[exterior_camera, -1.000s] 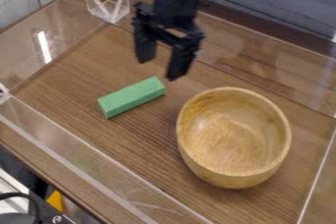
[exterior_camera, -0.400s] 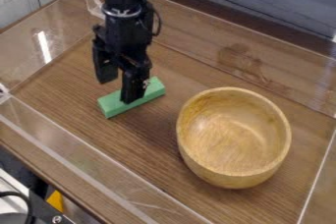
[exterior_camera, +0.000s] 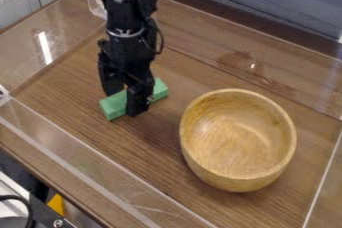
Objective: Put the green block in the brown bowl
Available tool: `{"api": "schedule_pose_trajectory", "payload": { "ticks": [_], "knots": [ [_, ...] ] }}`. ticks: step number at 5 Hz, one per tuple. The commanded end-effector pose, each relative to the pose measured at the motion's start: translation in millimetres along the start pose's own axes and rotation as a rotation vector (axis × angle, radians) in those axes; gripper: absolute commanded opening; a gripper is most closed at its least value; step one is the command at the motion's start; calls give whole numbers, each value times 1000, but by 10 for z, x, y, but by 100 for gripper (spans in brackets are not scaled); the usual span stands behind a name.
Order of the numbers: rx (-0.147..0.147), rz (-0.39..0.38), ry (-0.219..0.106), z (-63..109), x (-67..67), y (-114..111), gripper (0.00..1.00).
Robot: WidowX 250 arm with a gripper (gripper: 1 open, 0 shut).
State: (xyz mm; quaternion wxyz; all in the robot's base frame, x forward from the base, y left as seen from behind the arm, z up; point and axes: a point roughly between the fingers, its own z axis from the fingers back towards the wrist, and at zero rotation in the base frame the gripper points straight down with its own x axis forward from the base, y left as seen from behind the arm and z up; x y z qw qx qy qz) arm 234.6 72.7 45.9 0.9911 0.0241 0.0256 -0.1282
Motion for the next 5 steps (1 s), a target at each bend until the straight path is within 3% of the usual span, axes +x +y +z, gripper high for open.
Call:
{"api": "schedule_pose_trajectory", "payload": {
  "ticks": [1,4,5],
  "knots": [
    [17,-7,-33,57,60,64,100],
    [24,-61,-53,132,165,-41,100],
    [29,-89,-63,181,121,3,100]
  ]
}}
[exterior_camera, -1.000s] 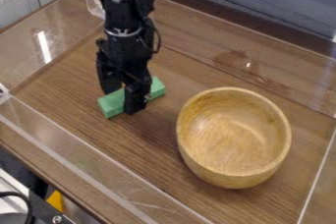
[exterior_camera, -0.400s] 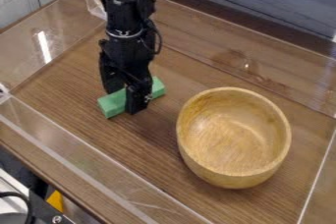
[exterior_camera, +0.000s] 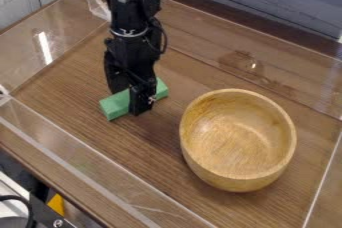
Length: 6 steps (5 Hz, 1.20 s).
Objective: Put the green block in the brown bowl
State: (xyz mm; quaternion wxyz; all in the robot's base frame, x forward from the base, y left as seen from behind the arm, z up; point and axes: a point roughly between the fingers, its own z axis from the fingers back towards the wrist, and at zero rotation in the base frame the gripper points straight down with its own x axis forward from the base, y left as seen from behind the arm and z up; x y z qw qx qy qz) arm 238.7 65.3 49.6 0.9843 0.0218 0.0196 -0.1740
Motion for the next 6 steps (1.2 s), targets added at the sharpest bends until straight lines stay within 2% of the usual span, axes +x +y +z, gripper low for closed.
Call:
{"api": "schedule_pose_trajectory", "payload": {
  "ticks": [1,2,4,6],
  "knots": [
    [36,-16,-55,179,12,110,100],
    [40,-30,-63,212,-36,143,100],
    [47,-67,-72,227,26,18,100],
    [52,-61,-80,305,60,-5,100]
  ]
}}
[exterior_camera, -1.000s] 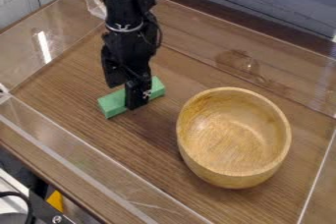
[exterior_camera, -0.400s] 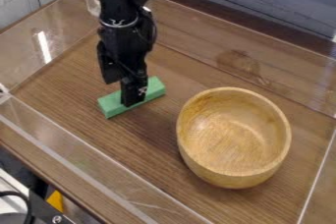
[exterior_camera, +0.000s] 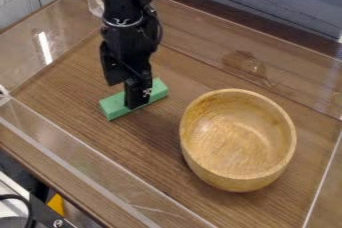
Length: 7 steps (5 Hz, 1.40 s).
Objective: Put the green block in the brown bowl
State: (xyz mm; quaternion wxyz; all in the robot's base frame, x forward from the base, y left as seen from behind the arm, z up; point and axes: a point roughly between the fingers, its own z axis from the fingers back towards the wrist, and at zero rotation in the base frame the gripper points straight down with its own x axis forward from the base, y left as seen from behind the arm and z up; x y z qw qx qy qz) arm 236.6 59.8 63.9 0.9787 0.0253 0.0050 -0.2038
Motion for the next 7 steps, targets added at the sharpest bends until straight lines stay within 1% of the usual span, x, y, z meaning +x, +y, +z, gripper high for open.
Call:
{"api": "schedule_pose_trajectory", "payload": {
  "ticks": [1,2,4,5,6,7],
  "knots": [
    [46,48,-53,102,37,124,100],
    [47,75,-44,32,19,140,100],
    [47,77,-29,-55,37,157,100],
    [44,39,-27,-99,-14,159,0],
    [30,16,-37,9,-49,164,0],
    [17,76,-43,99,-64,176,0]
  ]
}}
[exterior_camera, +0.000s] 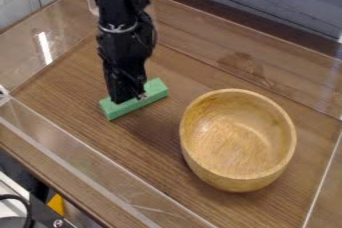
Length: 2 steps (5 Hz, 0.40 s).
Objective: Put the green block in the brown bowl
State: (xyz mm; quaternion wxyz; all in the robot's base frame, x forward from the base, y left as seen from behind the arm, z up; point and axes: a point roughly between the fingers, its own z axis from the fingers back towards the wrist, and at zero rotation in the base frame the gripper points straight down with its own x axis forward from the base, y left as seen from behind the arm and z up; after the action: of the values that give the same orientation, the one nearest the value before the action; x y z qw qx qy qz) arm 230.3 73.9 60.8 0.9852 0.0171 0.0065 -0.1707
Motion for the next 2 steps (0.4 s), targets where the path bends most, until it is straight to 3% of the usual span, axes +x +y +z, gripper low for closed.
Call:
{"api": "schedule_pose_trajectory", "payload": {
  "ticks": [1,2],
  "knots": [
    [22,58,-54,226,44,95,0],
    [19,69,-62,252,95,168,0]
  ]
}}
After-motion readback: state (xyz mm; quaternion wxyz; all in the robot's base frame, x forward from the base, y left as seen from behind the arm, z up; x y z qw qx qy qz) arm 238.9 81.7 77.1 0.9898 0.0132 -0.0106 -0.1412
